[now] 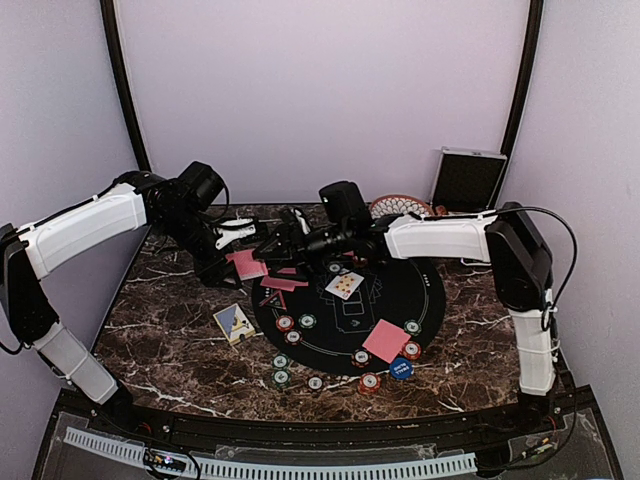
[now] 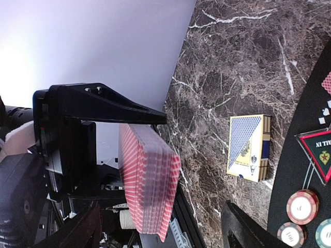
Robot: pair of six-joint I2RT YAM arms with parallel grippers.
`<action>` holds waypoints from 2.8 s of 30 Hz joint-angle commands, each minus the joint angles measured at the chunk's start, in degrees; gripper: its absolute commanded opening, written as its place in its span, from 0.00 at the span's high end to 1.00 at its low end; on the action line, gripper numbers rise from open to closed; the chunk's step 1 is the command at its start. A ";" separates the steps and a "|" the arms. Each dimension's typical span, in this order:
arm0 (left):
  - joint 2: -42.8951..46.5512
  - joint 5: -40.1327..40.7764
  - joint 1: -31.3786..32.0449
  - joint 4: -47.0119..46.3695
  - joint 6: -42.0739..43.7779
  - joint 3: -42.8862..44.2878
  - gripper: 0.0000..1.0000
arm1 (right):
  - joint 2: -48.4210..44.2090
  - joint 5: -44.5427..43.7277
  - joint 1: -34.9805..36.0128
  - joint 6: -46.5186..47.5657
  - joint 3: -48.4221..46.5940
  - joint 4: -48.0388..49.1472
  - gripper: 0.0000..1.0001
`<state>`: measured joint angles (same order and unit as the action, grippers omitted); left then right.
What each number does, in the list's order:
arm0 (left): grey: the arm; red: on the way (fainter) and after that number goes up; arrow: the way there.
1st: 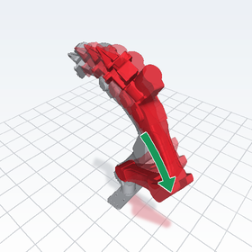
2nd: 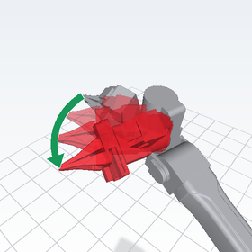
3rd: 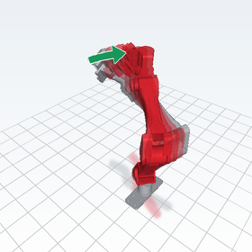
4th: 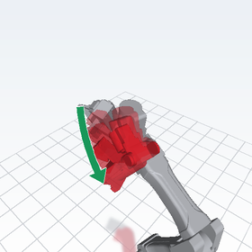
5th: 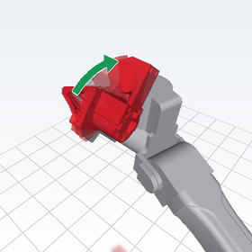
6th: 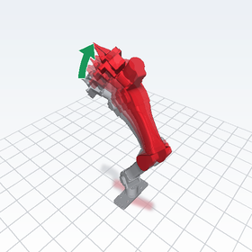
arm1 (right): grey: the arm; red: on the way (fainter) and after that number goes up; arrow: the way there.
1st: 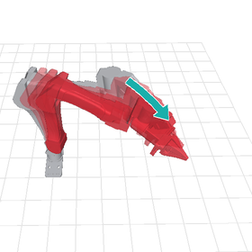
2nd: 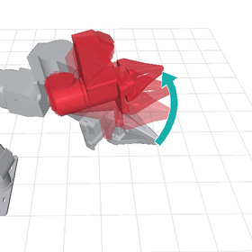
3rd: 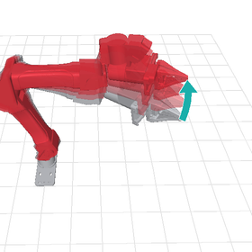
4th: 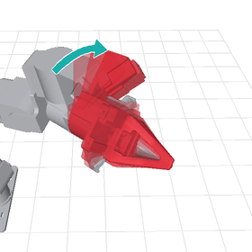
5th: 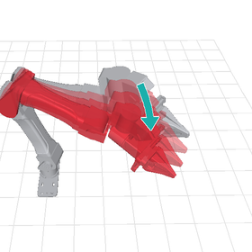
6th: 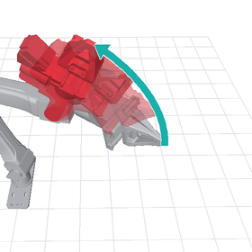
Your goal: Distribute texas hold em gaming equipment
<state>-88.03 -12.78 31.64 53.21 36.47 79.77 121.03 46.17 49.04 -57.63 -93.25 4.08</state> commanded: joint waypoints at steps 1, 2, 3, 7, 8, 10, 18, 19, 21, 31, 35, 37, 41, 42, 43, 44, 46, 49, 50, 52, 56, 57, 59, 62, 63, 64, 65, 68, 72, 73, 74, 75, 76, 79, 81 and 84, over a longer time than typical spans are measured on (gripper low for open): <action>1.88 -1.63 -0.26 -0.96 0.45 1.79 1.00 | 3.04 2.08 1.11 -2.61 -3.76 4.01 0.20; 1.85 -1.68 -0.26 -0.94 0.45 1.97 1.00 | 3.66 2.31 1.30 -3.14 -4.33 4.43 0.20; 1.83 -1.76 -0.26 -0.92 0.45 2.06 1.00 | 4.32 2.66 1.55 -3.66 -4.88 4.83 0.20; 1.58 -1.80 -0.26 -0.91 0.45 2.32 1.00 | 6.78 3.85 2.81 -4.59 -7.76 5.20 0.20; 1.52 -1.81 -0.28 -0.87 0.45 2.32 1.00 | 7.22 4.11 3.09 -4.64 -8.30 5.20 0.20; 1.46 -1.97 -0.26 -0.91 0.52 2.39 1.00 | 8.02 4.57 3.46 -5.32 -8.99 5.77 0.21; 1.32 -2.12 -0.30 -0.75 0.53 2.49 1.00 | 10.23 5.54 3.40 -6.91 -9.87 6.10 0.22; 1.38 -2.10 -0.32 -0.74 0.53 2.54 1.00 | 10.53 5.59 3.29 -6.97 -9.85 5.85 0.22; 1.49 -2.06 -0.27 -0.74 0.58 2.58 1.00 | 10.66 5.45 2.90 -7.06 -9.27 5.55 0.24; 2.26 -1.82 -0.26 -0.68 0.88 2.51 1.00 | 7.77 4.38 -0.70 -6.78 -2.78 6.22 0.31; 2.50 -1.69 -0.26 -0.72 0.93 2.29 1.00 | 6.63 4.34 -1.55 -6.38 -0.87 6.21 0.34; 2.59 -1.67 -0.26 -0.80 0.89 2.13 1.00 | 6.13 4.44 -1.81 -6.31 -0.26 6.37 0.37; 2.68 -1.53 -0.26 -0.87 0.89 1.89 1.00 | 4.94 4.37 -2.01 -6.03 0.54 6.60 0.44; 2.69 -1.54 -0.26 -0.89 0.89 1.89 1.00 | 4.50 4.30 -2.09 -6.01 0.73 6.64 0.46; 2.69 -1.48 -0.26 -0.87 0.89 1.88 1.00 | 4.21 4.24 -2.10 -5.93 0.89 6.65 0.48; 2.64 -1.47 -0.26 -0.89 0.89 1.88 1.00 | 3.90 4.15 -2.10 -5.73 1.00 6.64 0.50; 2.59 -1.51 -0.27 -0.87 0.87 1.88 1.00 | 3.32 4.06 -2.10 -5.51 1.29 6.43 0.54; 2.48 -1.55 -0.26 -0.83 0.88 1.88 1.00 | 2.33 3.65 -2.27 -4.57 1.56 5.39 0.59; 2.50 -1.51 -0.26 -0.78 0.84 1.88 1.00 | 2.05 3.43 -2.40 -3.98 1.66 4.89 0.60; 2.50 -1.49 -0.26 -0.75 0.76 1.88 1.00 | 1.57 2.90 -2.58 -2.79 1.67 3.50 0.62; 2.63 -1.49 -0.29 -0.64 0.80 1.84 1.00 | 0.60 2.13 -3.06 -1.61 1.93 1.86 0.64; 2.65 -1.48 -0.27 -0.65 0.80 1.86 1.00 | 0.46 2.10 -3.22 -1.43 1.93 1.70 0.65; 2.63 -1.45 -0.26 -0.65 0.69 1.88 1.00 | 0.27 1.92 -3.29 -0.92 1.71 1.01 0.65; 2.72 -1.44 -0.29 -0.58 0.71 1.88 1.00 | 0.07 1.65 -3.39 -0.14 1.21 -0.13 0.65; 2.71 -1.39 -0.27 -0.57 0.71 1.88 1.00 | -0.05 1.64 -3.48 -0.16 1.11 -0.18 0.65; 2.71 -1.38 -0.26 -0.61 0.71 1.82 1.00 | -0.09 1.68 -3.46 -0.28 0.95 -0.08 0.64; 2.70 -1.42 -0.31 -0.63 0.71 1.81 1.00 | -0.16 1.79 -3.36 -0.48 0.62 0.10 0.63; 2.52 -1.44 -0.26 -0.60 0.64 1.80 1.00 | -0.73 1.66 -3.37 -0.82 -0.72 0.40 0.62; 2.55 -1.48 -0.27 -0.65 0.62 1.75 1.00 | -1.68 1.55 -3.39 -0.97 -1.49 0.33 0.62; 2.52 -1.53 -0.31 -0.65 0.62 1.72 1.00 | -1.94 1.57 -3.41 -1.18 -1.43 0.45 0.62; 2.52 -1.50 -0.32 -0.61 0.62 1.71 1.00 | -2.14 1.57 -3.34 -1.26 -1.33 0.46 0.62; 2.56 -1.43 -0.29 -0.62 0.62 1.64 1.00 | -2.32 1.48 -3.48 -1.21 -1.20 0.45 0.62; 2.58 -1.43 -0.27 -0.59 0.62 1.63 1.00 | -2.49 1.40 -3.44 -0.99 -1.15 0.20 0.62; 2.65 -1.46 -0.27 -0.44 0.62 1.54 1.00 | -2.99 0.67 -3.93 0.20 -1.01 -1.63 0.63; 2.69 -1.46 -0.26 -0.40 0.62 1.46 1.00 | -3.82 0.06 -4.47 0.43 -0.34 -1.84 0.63; 2.85 -1.33 -0.29 -0.32 0.64 1.44 1.00 | -5.00 -0.28 -5.20 0.00 0.78 -0.91 0.63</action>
<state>-88.05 -13.04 31.59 52.47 36.84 80.55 120.07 47.18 45.34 -58.48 -92.88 2.04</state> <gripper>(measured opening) 0.684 0.370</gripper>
